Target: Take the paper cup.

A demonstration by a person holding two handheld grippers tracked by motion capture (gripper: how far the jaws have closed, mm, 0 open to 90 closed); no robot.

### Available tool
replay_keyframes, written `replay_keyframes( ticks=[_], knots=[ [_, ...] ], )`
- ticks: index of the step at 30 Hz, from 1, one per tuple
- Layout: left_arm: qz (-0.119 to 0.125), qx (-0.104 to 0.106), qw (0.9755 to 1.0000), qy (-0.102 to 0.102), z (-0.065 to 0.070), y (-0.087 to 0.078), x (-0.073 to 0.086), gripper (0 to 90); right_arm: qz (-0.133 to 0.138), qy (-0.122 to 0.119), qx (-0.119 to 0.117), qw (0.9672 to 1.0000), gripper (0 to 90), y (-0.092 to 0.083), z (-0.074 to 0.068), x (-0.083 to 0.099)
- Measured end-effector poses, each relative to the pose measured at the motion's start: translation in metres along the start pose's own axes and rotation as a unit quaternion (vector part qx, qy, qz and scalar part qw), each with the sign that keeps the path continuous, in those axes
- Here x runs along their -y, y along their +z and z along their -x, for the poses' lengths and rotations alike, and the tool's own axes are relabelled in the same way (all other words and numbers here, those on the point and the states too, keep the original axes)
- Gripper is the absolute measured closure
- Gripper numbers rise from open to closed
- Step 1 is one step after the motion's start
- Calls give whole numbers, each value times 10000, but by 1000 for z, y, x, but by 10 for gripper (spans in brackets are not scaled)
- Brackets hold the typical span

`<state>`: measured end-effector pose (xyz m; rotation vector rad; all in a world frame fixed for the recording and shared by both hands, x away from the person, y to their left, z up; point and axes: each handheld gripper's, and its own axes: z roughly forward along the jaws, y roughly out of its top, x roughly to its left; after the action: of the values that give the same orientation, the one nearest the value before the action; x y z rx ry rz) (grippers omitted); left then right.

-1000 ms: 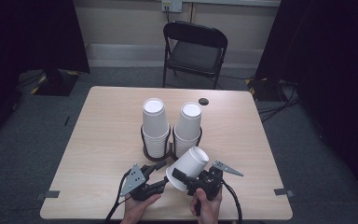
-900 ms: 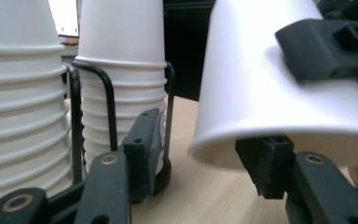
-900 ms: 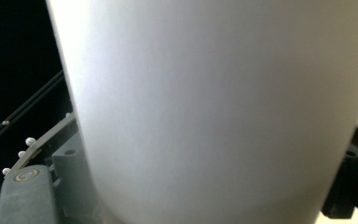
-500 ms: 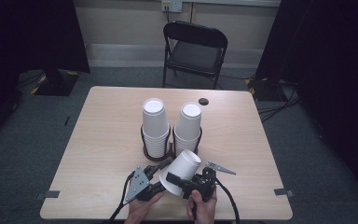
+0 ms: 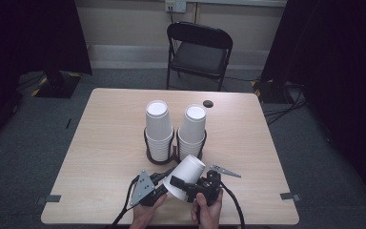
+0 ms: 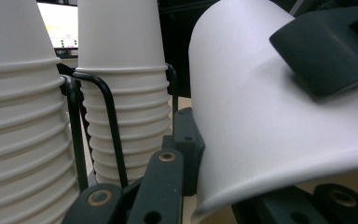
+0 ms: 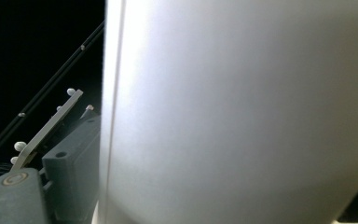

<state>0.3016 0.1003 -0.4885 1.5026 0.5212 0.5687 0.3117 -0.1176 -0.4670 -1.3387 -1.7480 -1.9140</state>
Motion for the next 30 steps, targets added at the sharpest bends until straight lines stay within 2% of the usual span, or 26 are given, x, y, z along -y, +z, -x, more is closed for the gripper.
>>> replay_keyframes(
  ticks=[5, 9, 10, 15, 17, 21, 24, 26, 28, 30],
  knots=[
    [-29, 4, 10000, -35, 0, -1, 0, 849, 20, -38, 10, 10000, 100, 0, 0, -2],
    [-45, 95, 9999, -56, 0, -2, 0, 856, 112, -65, 44, 9999, 102, -2, 0, -4],
    [-94, 168, 9998, -72, 1, -3, 1, 857, 198, -46, 116, 9997, 111, -5, 1, -7],
    [-233, 242, 9994, -71, -1, -5, 0, 857, 273, -112, 189, 9994, 114, -8, 3, -11],
    [-297, 341, 9988, -172, -3, -7, 2, 857, 331, -120, 214, 9992, 120, -9, 4, -13],
    [-351, 422, 9982, -224, -5, -9, 3, 858, 431, -49, 373, 9984, 132, -11, 6, -18],
    [-394, 478, 9978, -245, -6, -11, 2, 859, 518, -81, 452, 9976, 132, -13, 7, -22],
    [-452, 644, 9964, -319, -8, -12, 2, 859, 608, -138, 494, 9968, 132, -16, 7, -25],
    [-454, 701, 9959, -346, -8, -13, 1, 860, 640, -180, 547, 9963, 132, -17, 8, -27],
    [-566, 668, 9959, -229, -7, -15, 0, 860, 651, -233, 561, 9960, 132, -17, 8, -28]
  ],
)
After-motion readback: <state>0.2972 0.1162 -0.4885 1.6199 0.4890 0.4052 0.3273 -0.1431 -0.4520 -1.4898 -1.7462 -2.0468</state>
